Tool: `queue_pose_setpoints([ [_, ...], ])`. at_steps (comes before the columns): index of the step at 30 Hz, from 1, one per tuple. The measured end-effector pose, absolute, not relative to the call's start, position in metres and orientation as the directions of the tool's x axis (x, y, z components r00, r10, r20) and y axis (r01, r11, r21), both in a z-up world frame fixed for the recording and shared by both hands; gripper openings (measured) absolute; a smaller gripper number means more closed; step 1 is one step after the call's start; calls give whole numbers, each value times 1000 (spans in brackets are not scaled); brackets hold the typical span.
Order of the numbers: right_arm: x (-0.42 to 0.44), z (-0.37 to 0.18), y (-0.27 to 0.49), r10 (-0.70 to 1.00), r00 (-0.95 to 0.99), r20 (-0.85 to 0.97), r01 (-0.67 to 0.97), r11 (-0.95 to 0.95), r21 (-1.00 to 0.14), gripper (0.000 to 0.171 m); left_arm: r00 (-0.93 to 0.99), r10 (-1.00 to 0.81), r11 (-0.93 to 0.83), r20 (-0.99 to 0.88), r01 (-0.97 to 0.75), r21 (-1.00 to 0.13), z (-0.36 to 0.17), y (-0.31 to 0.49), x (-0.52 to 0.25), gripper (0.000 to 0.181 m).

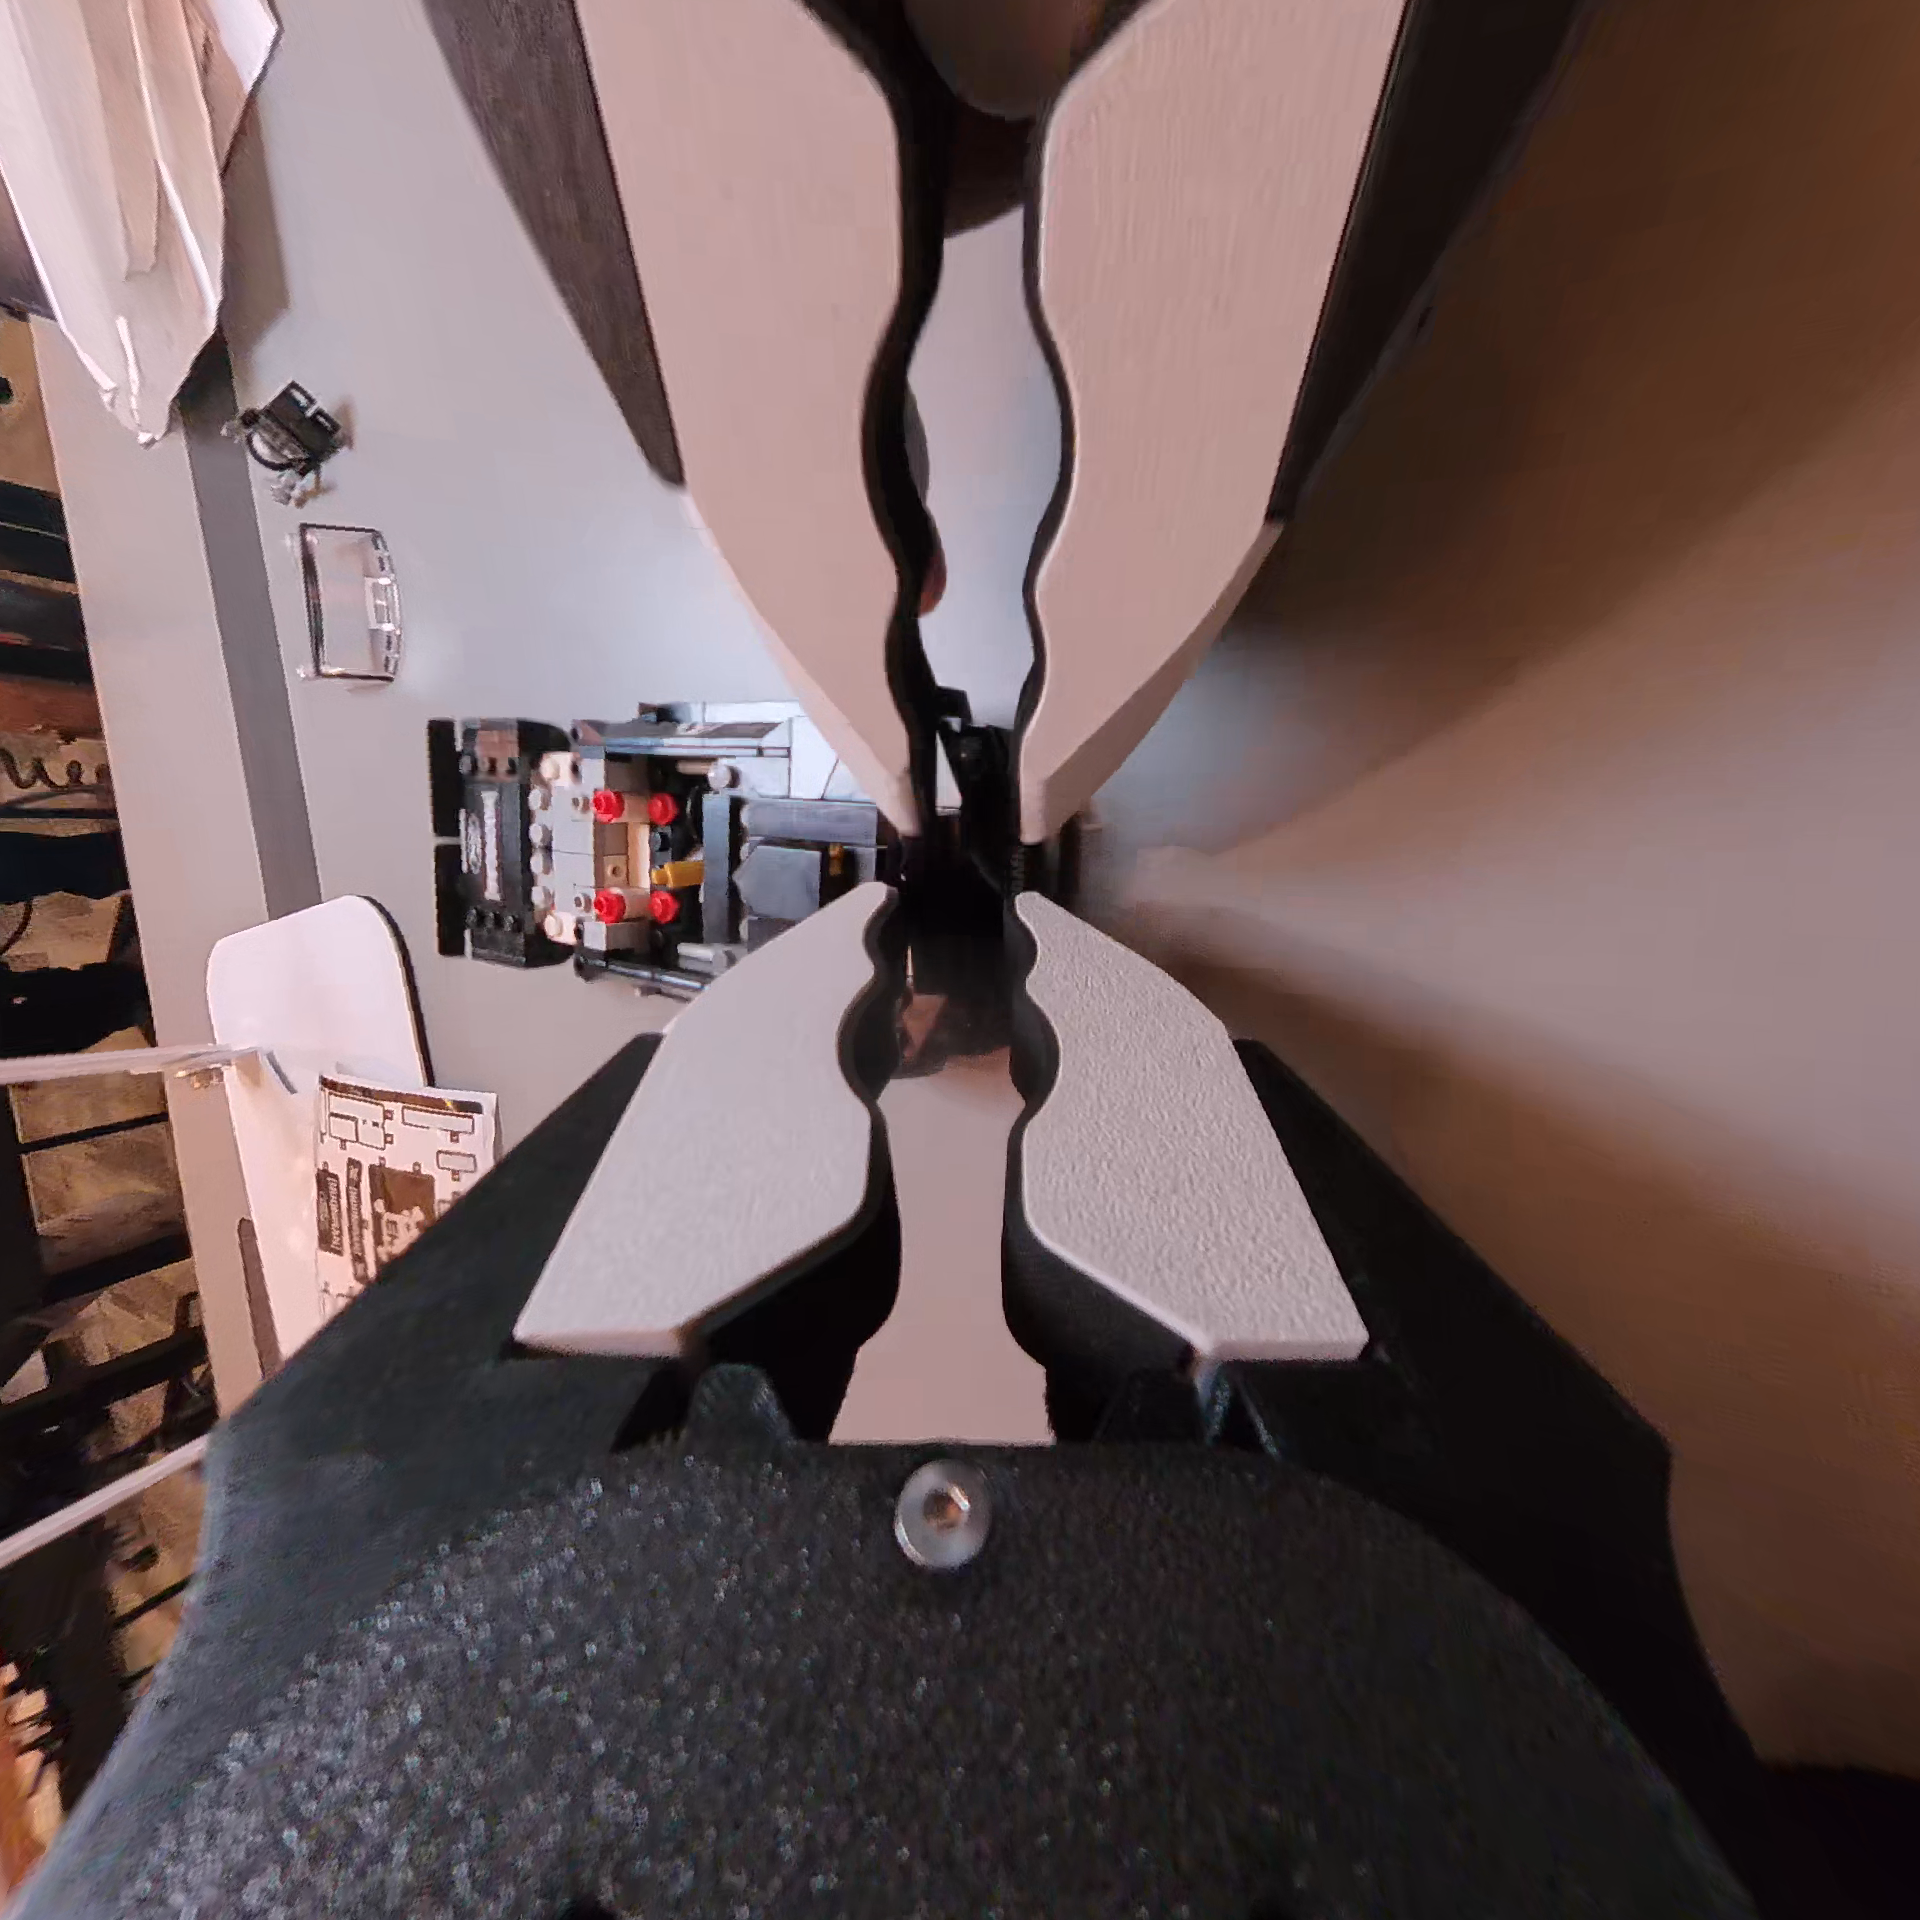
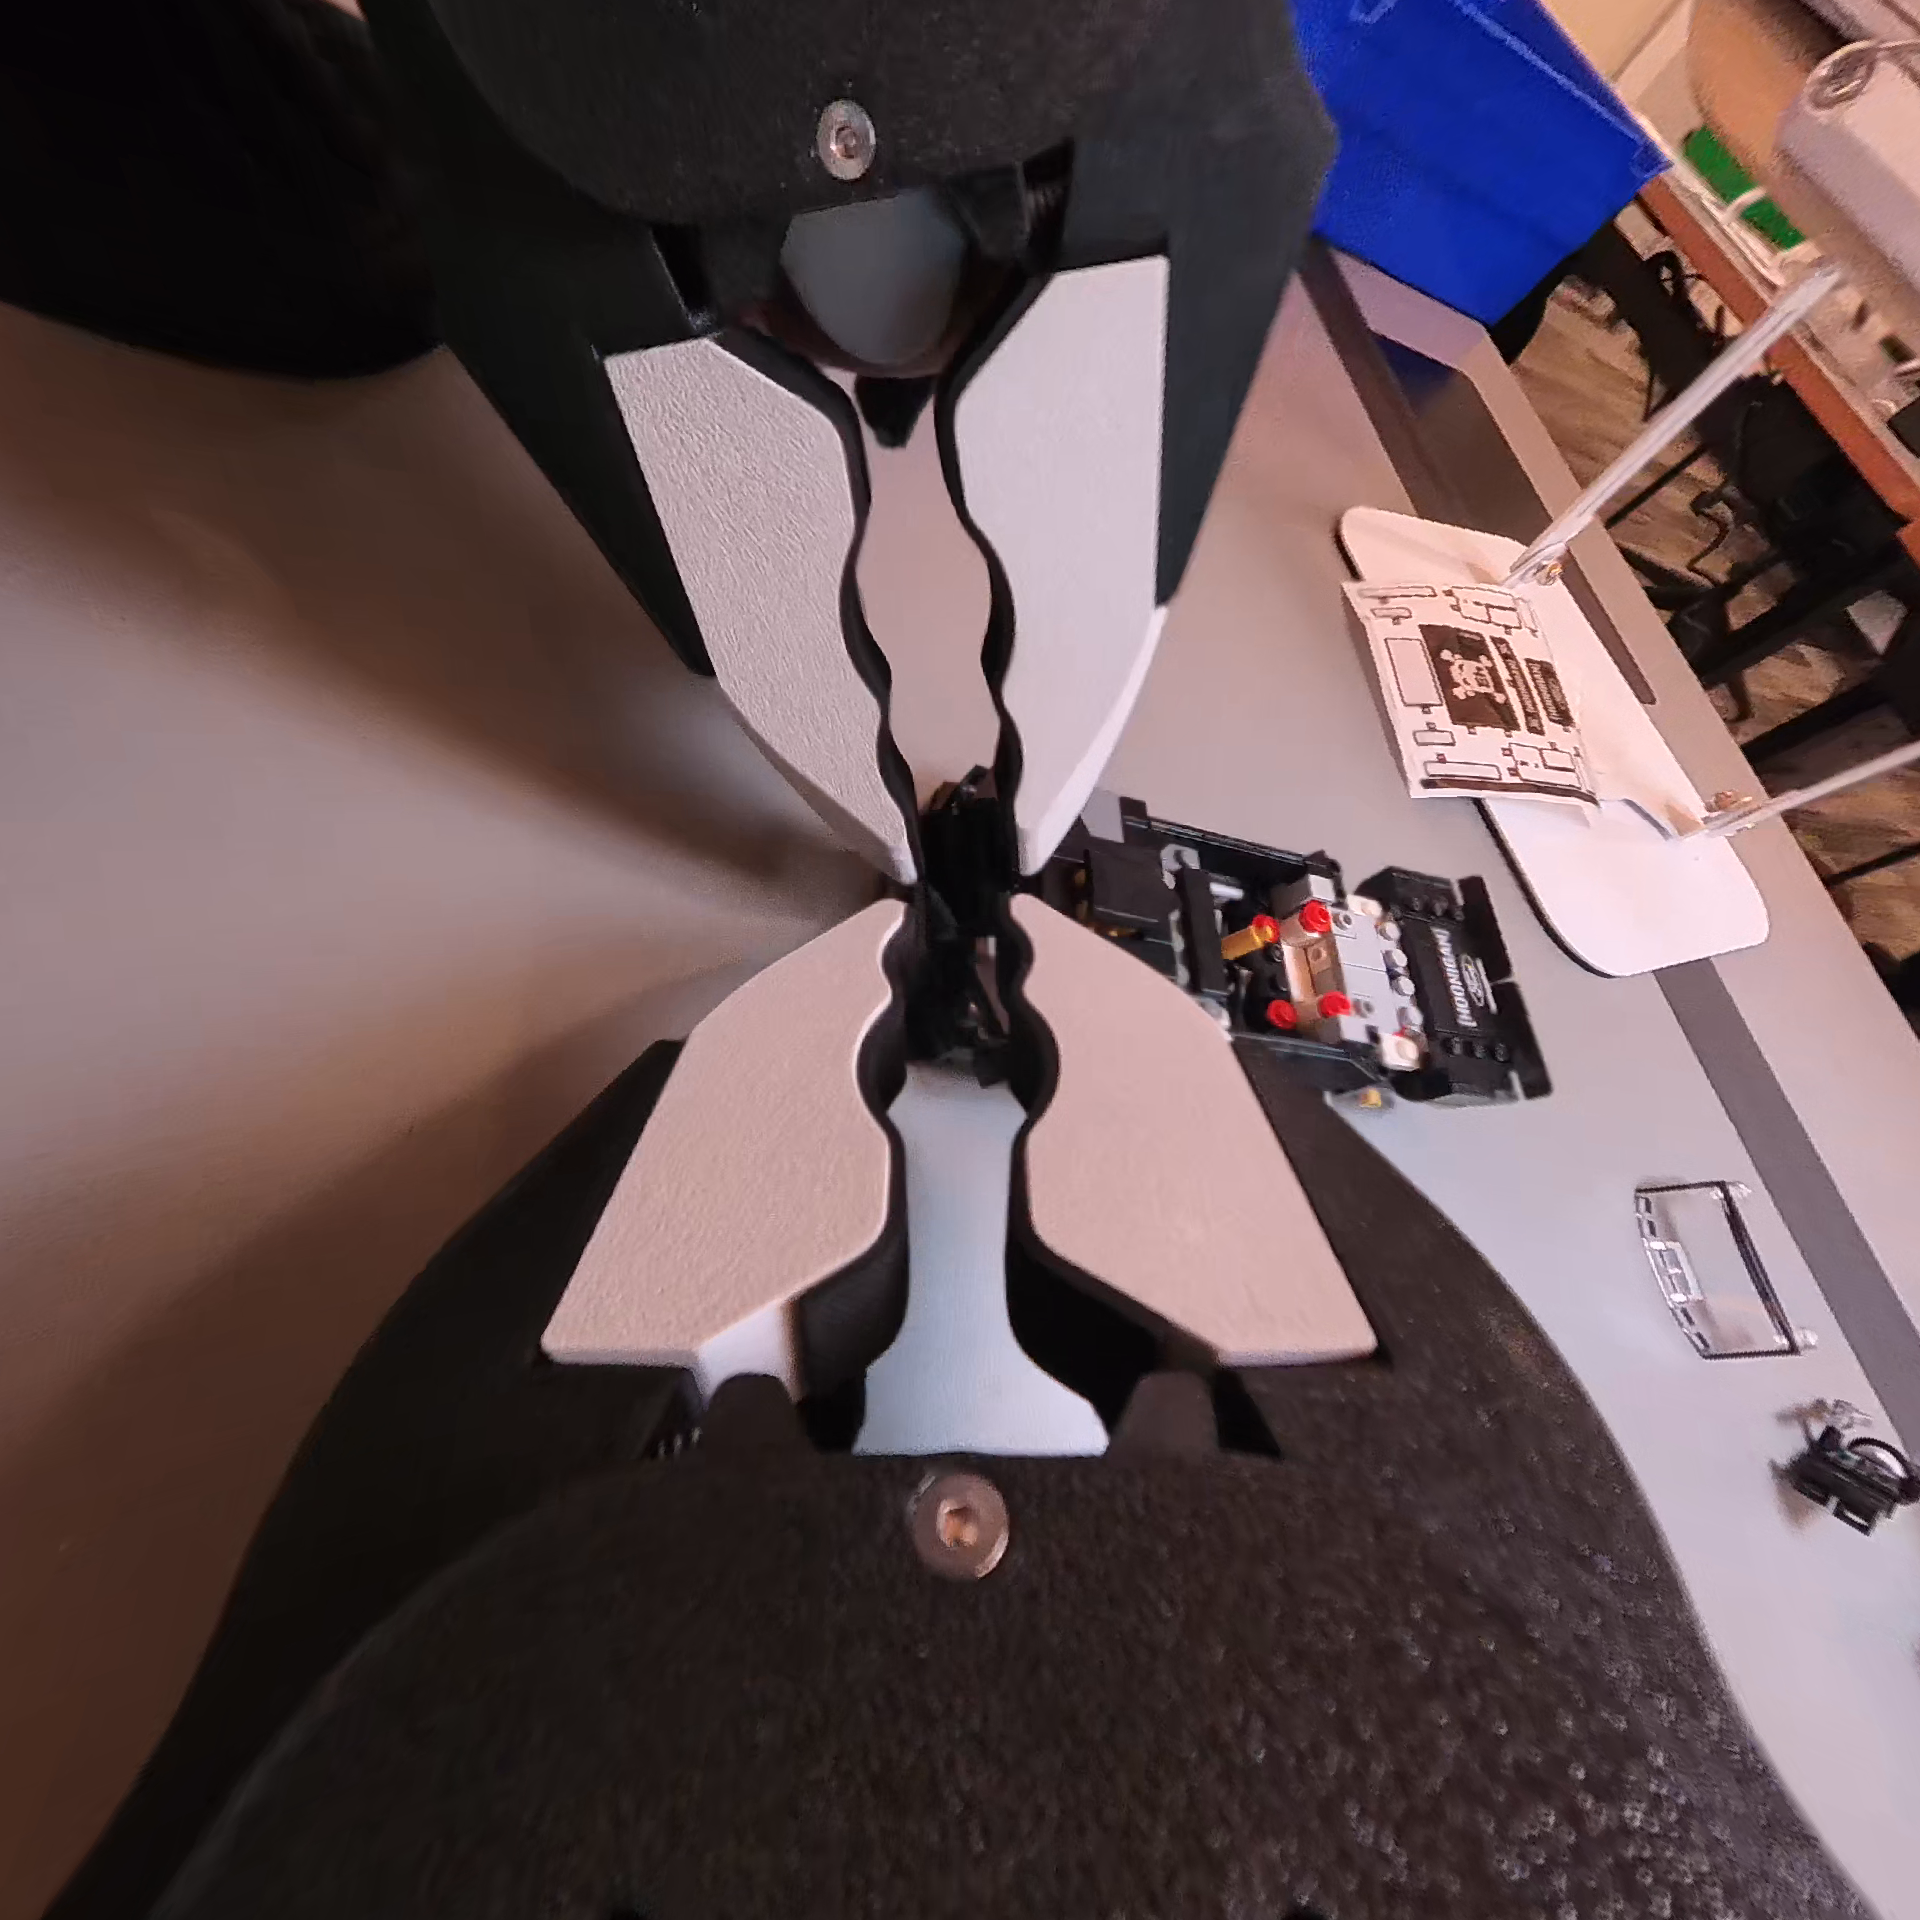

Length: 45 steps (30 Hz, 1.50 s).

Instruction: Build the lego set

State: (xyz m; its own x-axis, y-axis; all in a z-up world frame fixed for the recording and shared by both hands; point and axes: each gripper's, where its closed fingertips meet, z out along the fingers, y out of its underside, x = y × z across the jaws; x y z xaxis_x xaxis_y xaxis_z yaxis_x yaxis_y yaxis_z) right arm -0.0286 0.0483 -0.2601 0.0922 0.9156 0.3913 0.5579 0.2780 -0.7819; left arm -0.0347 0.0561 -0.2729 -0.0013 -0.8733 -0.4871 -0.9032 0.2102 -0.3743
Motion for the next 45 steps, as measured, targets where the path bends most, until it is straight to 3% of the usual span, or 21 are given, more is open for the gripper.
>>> queue_pose_setpoints([
  [5,-28,-250,48,930,112,351,513,248,-822,23,61,-903,170,-426,-859,-483,-266,57,-46,17],
  [19,-36,-253,53,903,133,408,549,276,-789,17,13,-901,237,-434,-824,-515,-255,52,-39,18],
  [27,-34,-261,60,912,165,375,579,218,-786,18,128,-982,16,-140,-680,-733,-267,69,-64,50],
  [39,-34,-260,58,931,159,327,581,180,-794,18,24,-970,145,-242,-740,-656,-284,82,-47,71],
  [45,-33,-258,57,937,158,312,574,170,-801,18,1,-959,182,-284,-765,-618,-284,80,-45,61],
])
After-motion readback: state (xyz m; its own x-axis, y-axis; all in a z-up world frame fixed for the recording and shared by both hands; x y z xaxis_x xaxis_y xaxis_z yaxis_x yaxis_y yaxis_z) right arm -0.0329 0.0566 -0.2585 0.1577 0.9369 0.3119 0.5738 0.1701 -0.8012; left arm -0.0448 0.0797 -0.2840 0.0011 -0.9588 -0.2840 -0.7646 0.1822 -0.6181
